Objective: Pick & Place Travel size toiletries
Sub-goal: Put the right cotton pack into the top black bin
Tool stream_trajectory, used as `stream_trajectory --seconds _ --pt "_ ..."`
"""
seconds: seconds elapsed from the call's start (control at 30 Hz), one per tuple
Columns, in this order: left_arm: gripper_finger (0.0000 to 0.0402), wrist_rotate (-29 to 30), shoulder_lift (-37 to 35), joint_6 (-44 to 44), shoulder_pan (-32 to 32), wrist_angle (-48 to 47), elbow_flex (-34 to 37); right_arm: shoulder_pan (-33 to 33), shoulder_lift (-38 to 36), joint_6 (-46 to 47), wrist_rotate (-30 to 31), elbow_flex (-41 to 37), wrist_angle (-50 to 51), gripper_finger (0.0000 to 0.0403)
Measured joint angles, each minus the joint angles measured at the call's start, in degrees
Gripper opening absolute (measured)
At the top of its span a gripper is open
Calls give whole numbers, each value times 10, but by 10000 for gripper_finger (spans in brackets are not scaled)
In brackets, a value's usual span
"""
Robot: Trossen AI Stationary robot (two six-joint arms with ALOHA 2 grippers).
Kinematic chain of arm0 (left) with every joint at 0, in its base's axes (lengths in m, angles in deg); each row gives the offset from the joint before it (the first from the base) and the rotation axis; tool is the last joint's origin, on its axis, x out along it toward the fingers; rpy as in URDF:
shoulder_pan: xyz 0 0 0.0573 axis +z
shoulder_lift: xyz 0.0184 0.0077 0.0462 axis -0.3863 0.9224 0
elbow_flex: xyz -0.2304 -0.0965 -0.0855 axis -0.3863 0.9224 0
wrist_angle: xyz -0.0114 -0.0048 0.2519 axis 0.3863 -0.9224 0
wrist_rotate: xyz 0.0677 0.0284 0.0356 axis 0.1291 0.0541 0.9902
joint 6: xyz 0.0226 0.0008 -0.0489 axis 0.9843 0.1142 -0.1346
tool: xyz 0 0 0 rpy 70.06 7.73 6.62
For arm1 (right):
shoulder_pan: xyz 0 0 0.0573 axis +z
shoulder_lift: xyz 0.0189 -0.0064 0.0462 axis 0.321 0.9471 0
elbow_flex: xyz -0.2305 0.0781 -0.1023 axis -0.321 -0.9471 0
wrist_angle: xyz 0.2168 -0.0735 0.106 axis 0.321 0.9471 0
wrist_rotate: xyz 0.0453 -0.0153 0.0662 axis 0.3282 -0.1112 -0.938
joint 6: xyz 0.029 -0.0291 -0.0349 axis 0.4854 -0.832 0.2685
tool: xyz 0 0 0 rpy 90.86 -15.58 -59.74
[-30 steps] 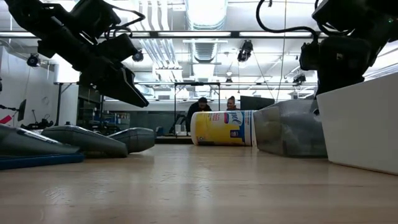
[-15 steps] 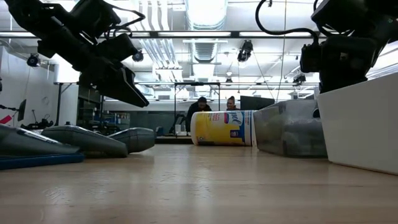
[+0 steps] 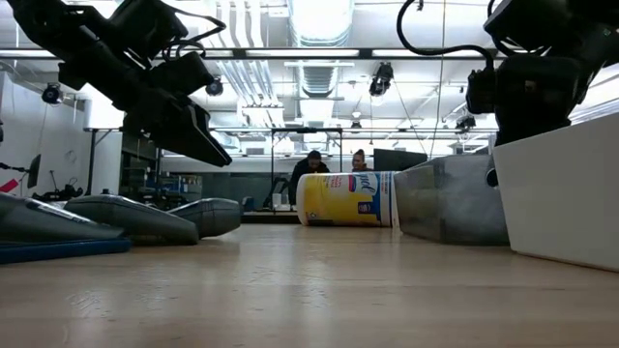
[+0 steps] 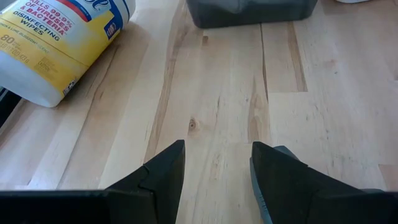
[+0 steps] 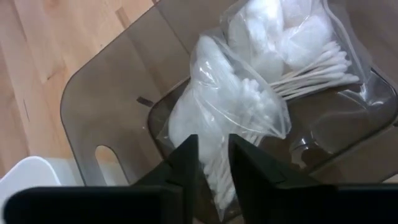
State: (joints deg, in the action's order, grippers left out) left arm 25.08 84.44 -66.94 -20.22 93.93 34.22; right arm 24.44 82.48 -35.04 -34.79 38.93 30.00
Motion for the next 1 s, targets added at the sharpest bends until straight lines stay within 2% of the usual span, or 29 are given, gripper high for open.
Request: stream_trajectory --seconds 0.17,0.43,0.57,0.77,1.0 --pt "193 14 0 0 0 -1 0 0 0 -2 0 3 2 129" --pt "193 86 0 -10 1 -10 0 0 0 -39 3 58 35 167" --pt "193 94 0 -33 5 -43 0 0 0 -61 28 88 43 175" --pt "193 167 0 -90 9 -100 0 0 0 -120 79 125 42 178" --pt "193 167 15 -130 14 -118 0 0 0 -167 126 135 38 161"
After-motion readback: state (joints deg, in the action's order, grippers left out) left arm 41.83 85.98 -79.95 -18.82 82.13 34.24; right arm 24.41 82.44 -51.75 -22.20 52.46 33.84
